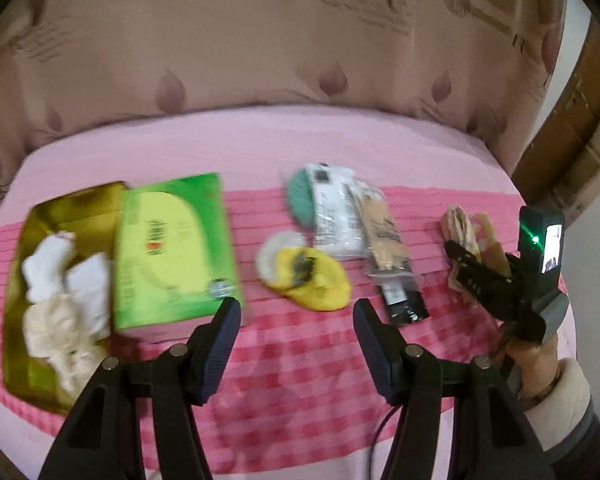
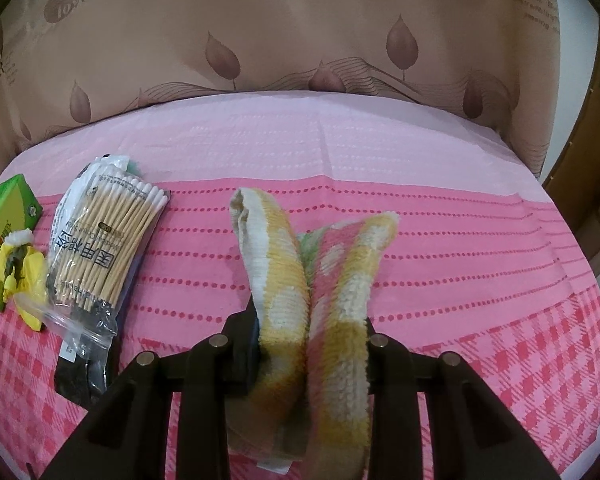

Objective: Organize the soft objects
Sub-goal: 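Grasp the yellow plush with white fur using the left tool while the right tool holds the towel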

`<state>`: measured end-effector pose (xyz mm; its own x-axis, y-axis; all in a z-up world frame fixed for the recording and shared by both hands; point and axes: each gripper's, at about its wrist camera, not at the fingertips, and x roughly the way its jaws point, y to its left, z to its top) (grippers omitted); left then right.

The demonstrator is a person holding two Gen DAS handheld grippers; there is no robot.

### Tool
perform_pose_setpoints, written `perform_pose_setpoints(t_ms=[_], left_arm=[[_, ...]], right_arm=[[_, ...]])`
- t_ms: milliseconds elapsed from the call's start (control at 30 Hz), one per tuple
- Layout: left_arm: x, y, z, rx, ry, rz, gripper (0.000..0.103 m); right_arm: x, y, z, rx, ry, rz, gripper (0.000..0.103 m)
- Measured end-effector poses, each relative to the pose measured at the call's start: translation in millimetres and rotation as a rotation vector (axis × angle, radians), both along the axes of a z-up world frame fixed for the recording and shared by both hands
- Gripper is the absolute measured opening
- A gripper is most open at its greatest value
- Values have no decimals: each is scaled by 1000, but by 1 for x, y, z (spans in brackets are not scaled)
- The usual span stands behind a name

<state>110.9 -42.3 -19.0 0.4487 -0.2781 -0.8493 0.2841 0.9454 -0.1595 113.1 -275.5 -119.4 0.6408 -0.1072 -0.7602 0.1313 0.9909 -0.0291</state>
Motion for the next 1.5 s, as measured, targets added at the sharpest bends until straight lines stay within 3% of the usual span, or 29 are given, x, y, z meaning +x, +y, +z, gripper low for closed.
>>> perform_pose_setpoints(t_ms=[200,333,467,833,867,900,967,1100,1500], left_arm=[[37,-14,-36,-54,163,137,60],[52,-15,-55,-41,188,241,60],[63,-20,-62,-26,179,281,60],[67,-52,-80,59,170,226,60],[65,-53,-84,62,179,219,59],[65,-53,-87,70,180,224,47],[65,-55,-88,79,159,224,44],[64,-55,-79,58,143,201,41],[50,-44,-41,91,52,159,41]], right_arm=[[2,-6,-1,29,0,4,29],[3,-8,-2,42,2,9,30],[3,-10,-2,65,0,12,30],[2,-14,-2,105,-4,19,33],[2,-14,-2,109,-4,19,33],[2,-15,-2,111,-5,19,33],[2,-15,-2,113,-5,20,33],[2,-15,-1,115,-5,21,33],[3,-15,-1,116,-4,21,33]])
